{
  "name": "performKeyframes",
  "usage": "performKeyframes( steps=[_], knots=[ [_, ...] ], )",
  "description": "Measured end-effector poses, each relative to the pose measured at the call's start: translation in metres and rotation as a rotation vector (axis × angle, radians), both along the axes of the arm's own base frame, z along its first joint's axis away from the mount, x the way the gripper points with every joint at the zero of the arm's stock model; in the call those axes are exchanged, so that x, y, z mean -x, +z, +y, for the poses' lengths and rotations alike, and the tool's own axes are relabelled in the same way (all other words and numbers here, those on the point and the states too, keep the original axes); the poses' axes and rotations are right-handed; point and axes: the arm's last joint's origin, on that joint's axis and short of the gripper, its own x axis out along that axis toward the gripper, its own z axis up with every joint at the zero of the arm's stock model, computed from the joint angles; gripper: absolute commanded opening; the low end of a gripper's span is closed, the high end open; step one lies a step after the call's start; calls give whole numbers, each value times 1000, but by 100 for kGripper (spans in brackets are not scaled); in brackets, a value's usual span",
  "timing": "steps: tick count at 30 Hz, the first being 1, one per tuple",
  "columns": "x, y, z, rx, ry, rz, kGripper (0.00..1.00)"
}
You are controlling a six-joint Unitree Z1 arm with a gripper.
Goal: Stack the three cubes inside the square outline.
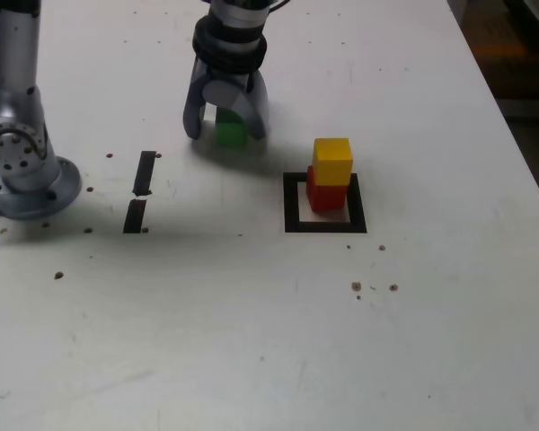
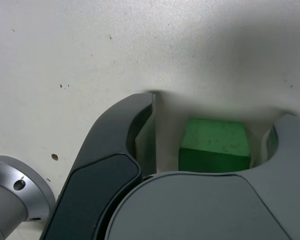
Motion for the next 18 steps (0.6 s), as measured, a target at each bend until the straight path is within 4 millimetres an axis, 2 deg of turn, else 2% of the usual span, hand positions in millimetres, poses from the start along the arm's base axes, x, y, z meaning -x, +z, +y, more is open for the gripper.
performKeyframes(
  steps=[2, 5, 13, 18],
  knots=[
    [-1, 1, 1, -6, 2, -1, 43],
    [-2, 3, 1, -12, 3, -10, 28],
    [-3, 8, -3, 4, -7, -25, 18],
    [1, 26, -5, -4, -15, -40, 13]
  ],
)
